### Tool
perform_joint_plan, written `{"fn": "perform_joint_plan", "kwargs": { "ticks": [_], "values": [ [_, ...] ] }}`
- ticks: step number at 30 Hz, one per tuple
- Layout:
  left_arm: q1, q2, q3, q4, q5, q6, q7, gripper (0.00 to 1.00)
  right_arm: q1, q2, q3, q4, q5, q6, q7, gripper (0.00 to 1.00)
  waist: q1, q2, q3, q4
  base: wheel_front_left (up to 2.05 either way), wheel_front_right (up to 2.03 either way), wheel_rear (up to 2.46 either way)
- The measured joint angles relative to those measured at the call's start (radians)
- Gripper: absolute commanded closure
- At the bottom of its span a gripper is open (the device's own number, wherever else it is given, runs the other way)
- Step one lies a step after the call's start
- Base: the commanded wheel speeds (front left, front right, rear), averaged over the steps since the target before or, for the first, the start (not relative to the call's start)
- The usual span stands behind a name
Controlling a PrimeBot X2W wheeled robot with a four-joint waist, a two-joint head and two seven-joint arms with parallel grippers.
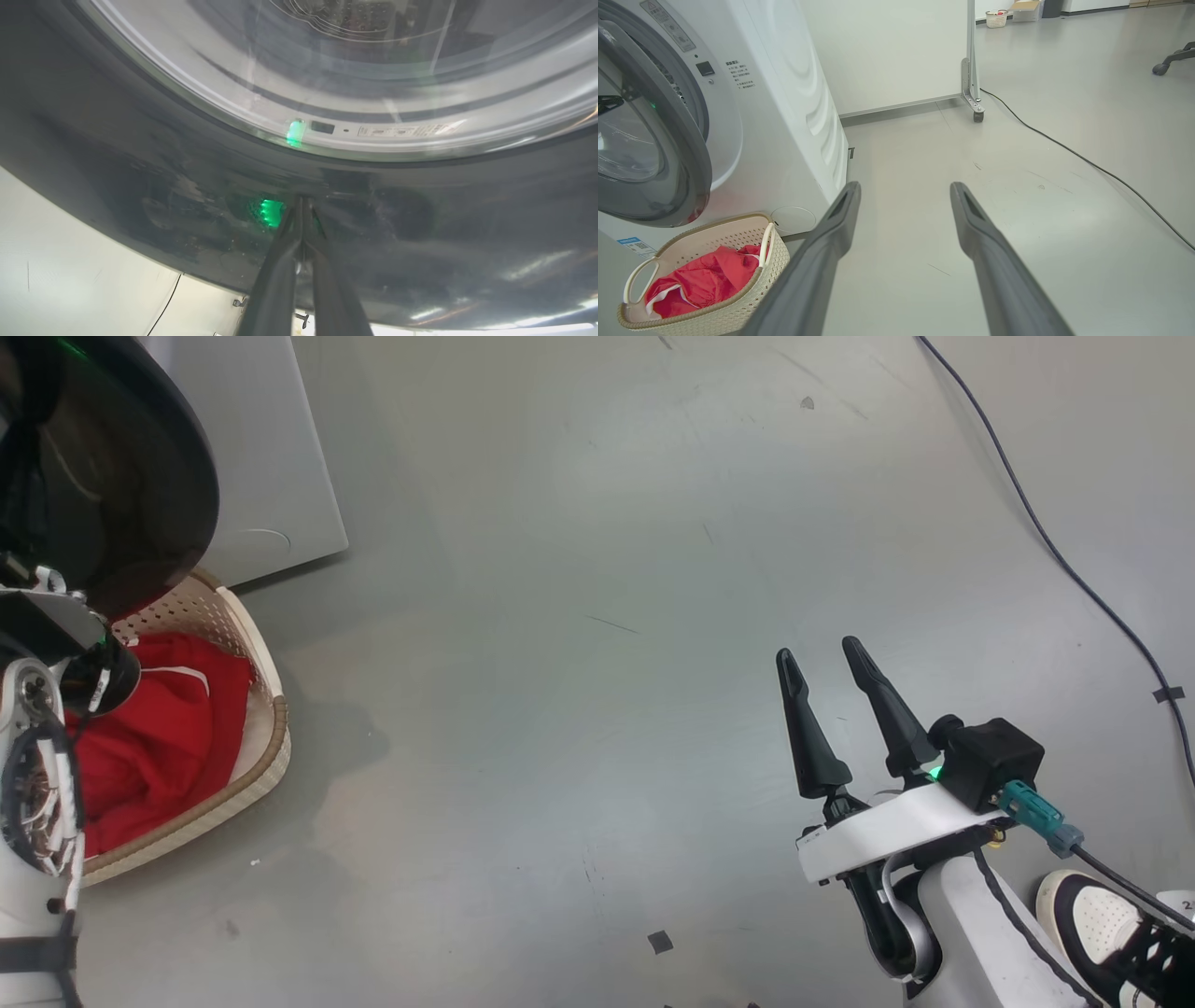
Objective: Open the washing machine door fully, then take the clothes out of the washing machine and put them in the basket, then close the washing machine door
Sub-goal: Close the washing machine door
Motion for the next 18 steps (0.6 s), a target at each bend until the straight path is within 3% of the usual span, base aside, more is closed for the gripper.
{"fn": "perform_joint_plan", "kwargs": {
  "ticks": [18],
  "values": [
    [-0.121, 0.027, -0.024, 0.101, 0.002, 0.0, -0.039, 1.0, -0.001, 0.002, 0.006, -0.016, 0.029, 0.0, 0.0, 0.0, 0.0, 0.0, 0.027, -0.019, 0.0, 0.0, 0.0]
  ]
}}
